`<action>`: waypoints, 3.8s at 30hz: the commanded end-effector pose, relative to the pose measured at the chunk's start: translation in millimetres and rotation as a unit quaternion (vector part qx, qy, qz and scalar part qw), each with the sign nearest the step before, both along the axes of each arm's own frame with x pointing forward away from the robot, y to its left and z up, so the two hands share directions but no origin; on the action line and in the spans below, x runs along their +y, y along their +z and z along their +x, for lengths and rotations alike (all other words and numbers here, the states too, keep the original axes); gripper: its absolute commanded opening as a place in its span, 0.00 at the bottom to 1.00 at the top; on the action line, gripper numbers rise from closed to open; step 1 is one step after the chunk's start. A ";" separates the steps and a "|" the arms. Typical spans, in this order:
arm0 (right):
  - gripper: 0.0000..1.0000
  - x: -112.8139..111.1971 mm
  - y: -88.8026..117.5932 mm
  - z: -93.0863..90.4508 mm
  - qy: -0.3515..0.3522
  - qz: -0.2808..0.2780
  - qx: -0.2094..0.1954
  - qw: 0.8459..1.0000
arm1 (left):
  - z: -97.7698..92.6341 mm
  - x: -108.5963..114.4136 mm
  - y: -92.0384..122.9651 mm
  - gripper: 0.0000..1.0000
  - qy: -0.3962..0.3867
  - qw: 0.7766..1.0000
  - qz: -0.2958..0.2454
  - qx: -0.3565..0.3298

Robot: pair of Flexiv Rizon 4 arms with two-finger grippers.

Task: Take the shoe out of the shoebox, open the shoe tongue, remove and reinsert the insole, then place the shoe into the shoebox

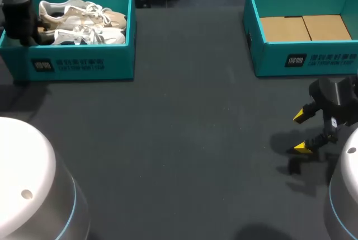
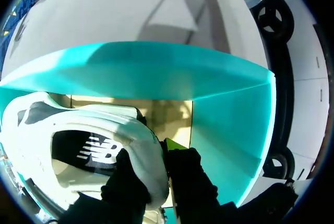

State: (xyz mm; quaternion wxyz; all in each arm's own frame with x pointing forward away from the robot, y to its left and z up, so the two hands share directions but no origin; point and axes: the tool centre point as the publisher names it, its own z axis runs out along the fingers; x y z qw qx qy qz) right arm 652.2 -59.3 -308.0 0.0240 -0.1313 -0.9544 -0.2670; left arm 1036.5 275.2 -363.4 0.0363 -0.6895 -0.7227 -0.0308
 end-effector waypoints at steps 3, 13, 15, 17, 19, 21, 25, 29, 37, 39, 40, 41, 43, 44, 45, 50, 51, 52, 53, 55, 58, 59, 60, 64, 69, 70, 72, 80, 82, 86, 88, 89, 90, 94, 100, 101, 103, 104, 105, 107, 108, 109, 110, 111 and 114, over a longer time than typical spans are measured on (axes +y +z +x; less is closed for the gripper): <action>1.00 -0.1 0.8 -2.0 -0.001 -0.001 -0.001 1.000 | -1.7 6.8 8.2 0.00 -0.002 1.000 -0.001 -0.002; 1.00 -0.1 0.8 -2.0 -0.001 -0.001 -0.001 1.000 | 7.7 14.5 49.4 0.00 0.010 1.000 -0.016 -0.016; 1.00 -0.1 0.8 -2.0 -0.001 -0.001 -0.001 1.000 | 9.3 14.6 64.1 0.00 0.009 0.999 -0.021 -0.024; 1.00 -0.1 0.8 -2.0 -0.001 -0.001 -0.001 1.000 | 9.9 14.8 76.4 0.00 0.008 0.999 -0.022 -0.026; 1.00 -0.1 0.8 -2.0 -0.001 -0.001 -0.001 1.000 | 10.5 14.9 88.2 0.00 0.007 0.999 -0.022 -0.029; 1.00 -0.1 0.8 -2.0 -0.001 -0.001 -0.001 1.000 | 9.7 16.0 100.0 0.00 0.006 0.999 -0.024 -0.031; 1.00 -0.1 0.8 -2.0 -0.001 -0.001 -0.001 1.000 | 7.8 16.4 120.8 0.00 0.003 0.999 -0.023 -0.038; 1.00 -0.1 0.8 -2.0 -0.001 -0.001 -0.001 1.000 | 7.3 17.8 144.0 0.00 0.001 0.999 -0.028 -0.036; 1.00 -0.1 0.8 -2.0 -0.001 -0.001 -0.001 1.000 | 3.8 20.0 192.7 0.00 0.004 0.998 -0.019 -0.065; 1.00 -0.1 0.8 -2.0 -0.001 -0.001 -0.001 1.000 | 0.8 19.1 200.7 0.00 0.005 0.997 -0.007 -0.075; 1.00 -0.1 0.8 -2.0 -0.001 -0.001 -0.001 1.000 | -1.0 18.4 203.9 0.00 0.007 0.997 0.005 -0.080; 1.00 -0.1 0.8 -2.0 -0.001 -0.001 -0.001 1.000 | -3.8 17.6 207.2 0.00 0.005 0.997 0.009 -0.082; 1.00 -0.1 0.8 -2.0 -0.001 -0.001 -0.001 1.000 | -9.4 15.7 212.9 0.00 0.010 0.996 0.020 -0.090; 1.00 -0.1 0.8 -2.0 -0.001 -0.001 -0.001 1.000 | -11.8 14.1 214.9 0.00 0.008 0.996 0.023 -0.086; 1.00 -0.1 0.8 -2.0 -0.001 -0.001 -0.001 1.000 | -14.1 12.6 217.2 0.00 0.010 0.996 0.026 -0.081; 1.00 -0.1 0.8 -2.0 -0.001 -0.001 -0.001 1.000 | -31.2 2.2 225.4 0.00 0.013 0.997 0.040 -0.062; 1.00 -0.1 0.8 -2.0 -0.001 -0.001 -0.001 1.000 | -36.1 0.2 227.0 0.00 0.011 0.997 0.041 -0.058; 1.00 -0.1 0.8 -2.0 -0.001 -0.001 -0.001 1.000 | -42.7 -2.2 229.3 0.00 0.010 0.998 0.042 -0.054; 1.00 -0.1 0.8 -2.0 -0.001 -0.001 -0.001 1.000 | -48.3 -4.3 231.0 0.00 0.009 0.998 0.042 -0.047; 1.00 -0.1 0.8 -2.0 -0.001 -0.001 -0.001 1.000 | -59.8 -8.0 237.1 0.00 -0.003 0.999 0.033 -0.035; 1.00 -0.1 0.8 -2.0 -0.001 -0.001 -0.001 1.000 | -59.8 -8.0 237.1 0.00 -0.003 0.999 0.033 -0.035; 1.00 -0.1 0.8 -2.0 -0.001 -0.001 -0.001 1.000 | -59.8 -8.0 237.1 0.00 -0.003 0.999 0.033 -0.035; 1.00 -0.1 0.8 -2.0 -0.001 -0.001 -0.001 1.000 | -59.8 -8.0 237.1 0.00 -0.003 0.999 0.033 -0.035; 1.00 -0.1 0.8 -2.0 -0.001 -0.001 -0.001 1.000 | -59.8 -8.0 237.1 0.00 -0.003 0.999 0.033 -0.035; 1.00 -0.1 0.8 -2.0 -0.001 -0.001 -0.001 1.000 | -59.8 -8.0 237.1 0.00 -0.003 0.999 0.033 -0.035; 1.00 -0.1 0.8 -2.0 -0.001 -0.001 -0.001 1.000 | -59.8 -8.0 237.1 0.00 -0.003 0.999 0.033 -0.035; 1.00 -0.1 0.8 -2.0 -0.001 -0.001 -0.001 1.000 | -72.6 -3.7 241.1 0.00 0.010 0.999 0.034 -0.029; 1.00 -0.1 0.8 -2.0 -0.001 -0.001 -0.001 1.000 | -149.3 -11.1 238.5 0.00 0.033 0.995 0.084 -0.031; 1.00 -0.1 0.8 -2.0 -0.001 -0.001 -0.001 1.000 | -164.9 -13.7 236.5 0.00 0.034 0.995 0.088 -0.041; 1.00 -0.1 0.8 -2.0 -0.001 -0.001 -0.001 1.000 | -193.9 -21.5 230.0 0.00 0.038 0.993 0.098 -0.059; 1.00 -0.1 0.8 -2.0 -0.001 -0.001 -0.001 1.000 | -207.8 -27.2 226.4 0.00 0.028 0.994 0.095 -0.053; 1.00 -0.1 0.8 -2.0 -0.001 -0.001 -0.001 1.000 | -214.5 -31.3 223.4 0.00 0.026 0.994 0.097 -0.052; 1.00 -0.1 0.8 -2.0 -0.001 -0.001 -0.001 1.000 | -221.1 -35.0 220.5 0.00 0.024 0.993 0.097 -0.057; 1.00 -0.1 0.8 -2.0 -0.001 -0.001 -0.001 1.000 | -246.2 -54.5 209.9 0.00 0.018 0.994 0.097 -0.050; 1.00 -0.1 0.8 -2.0 -0.001 -0.001 -0.001 1.000 | -273.5 -83.3 201.5 0.00 0.008 0.994 0.101 -0.051; 1.00 -0.1 0.8 -2.0 -0.001 -0.001 -0.001 1.000 | -276.3 -87.6 201.1 0.00 0.005 0.994 0.101 -0.048; 1.00 -0.1 0.8 -2.0 -0.001 -0.001 -0.001 1.000 | -283.1 -96.2 198.8 0.00 0.003 0.993 0.105 -0.050; 1.00 -0.1 0.8 -2.0 -0.001 -0.001 -0.001 1.000 | -285.8 -102.1 197.2 0.00 0.001 0.993 0.107 -0.047; 1.00 -0.1 0.8 -2.0 -0.001 -0.001 -0.001 1.000 | -288.3 -106.4 195.5 0.00 0.000 0.993 0.109 -0.048; 1.00 -0.1 0.8 -2.0 -0.001 -0.001 -0.001 1.000 | -294.2 -115.4 190.6 0.00 -0.004 0.992 0.113 -0.046; 1.00 -0.1 0.8 -2.0 -0.001 -0.001 -0.001 1.000 | -297.6 -120.1 187.9 0.00 -0.005 0.992 0.114 -0.047; 1.00 -0.1 0.8 -2.0 -0.001 -0.001 -0.001 1.000 | -301.3 -124.7 185.2 0.00 -0.008 0.992 0.116 -0.048; 1.00 -0.1 0.8 -2.0 -0.001 -0.001 -0.001 1.000 | -304.8 -129.2 182.6 0.00 -0.009 0.992 0.117 -0.048; 1.00 -0.1 0.8 -2.0 -0.001 -0.001 -0.001 1.000 | -307.9 -133.3 180.3 0.00 -0.012 0.992 0.118 -0.050; 1.00 -0.1 0.8 -2.0 -0.001 -0.001 -0.001 1.000 | -316.1 -145.6 173.8 0.00 -0.015 0.991 0.120 -0.053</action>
